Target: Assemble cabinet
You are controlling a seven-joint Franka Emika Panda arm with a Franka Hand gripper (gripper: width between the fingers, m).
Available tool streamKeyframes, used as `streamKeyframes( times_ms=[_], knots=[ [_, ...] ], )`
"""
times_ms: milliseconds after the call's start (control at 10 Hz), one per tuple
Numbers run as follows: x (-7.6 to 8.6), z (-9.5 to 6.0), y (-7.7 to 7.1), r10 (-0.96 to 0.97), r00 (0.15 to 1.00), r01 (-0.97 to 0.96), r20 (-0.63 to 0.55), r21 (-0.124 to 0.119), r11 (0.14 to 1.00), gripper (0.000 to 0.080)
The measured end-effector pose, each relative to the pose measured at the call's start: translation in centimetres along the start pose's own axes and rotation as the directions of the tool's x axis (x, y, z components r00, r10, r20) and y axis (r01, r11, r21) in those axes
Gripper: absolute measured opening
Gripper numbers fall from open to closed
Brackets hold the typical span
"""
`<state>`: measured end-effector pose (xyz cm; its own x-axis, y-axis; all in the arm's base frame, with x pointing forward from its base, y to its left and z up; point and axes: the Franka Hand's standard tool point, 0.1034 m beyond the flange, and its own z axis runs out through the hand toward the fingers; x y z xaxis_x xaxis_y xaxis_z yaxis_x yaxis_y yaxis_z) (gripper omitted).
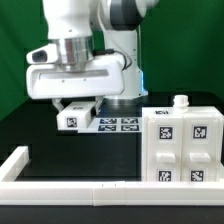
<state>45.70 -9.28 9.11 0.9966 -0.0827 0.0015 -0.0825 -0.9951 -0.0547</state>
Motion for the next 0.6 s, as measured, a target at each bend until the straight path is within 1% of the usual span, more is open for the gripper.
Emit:
streamKeyframes(
  times_ms=[100,200,400,500,600],
  knots=[
    [0.5,-2.0,-2.5,0.046,0.999,-0.046,0.002,0.014,0.999,0.056],
    [1.4,-4.0,-5.2,0.077,0.997,-0.077,0.004,0.021,0.997,0.056],
    [3.7,-6.2,-9.3,0.147,0.989,-0.147,0.004,0.031,0.989,0.056],
    [4.8,-7.0,-10.8,0.17,0.985,-0.171,0.015,0.034,0.985,0.056],
    [5.8,-7.7,-11.6,0.193,0.981,-0.193,0.027,0.035,0.98,0.056]
  ],
)
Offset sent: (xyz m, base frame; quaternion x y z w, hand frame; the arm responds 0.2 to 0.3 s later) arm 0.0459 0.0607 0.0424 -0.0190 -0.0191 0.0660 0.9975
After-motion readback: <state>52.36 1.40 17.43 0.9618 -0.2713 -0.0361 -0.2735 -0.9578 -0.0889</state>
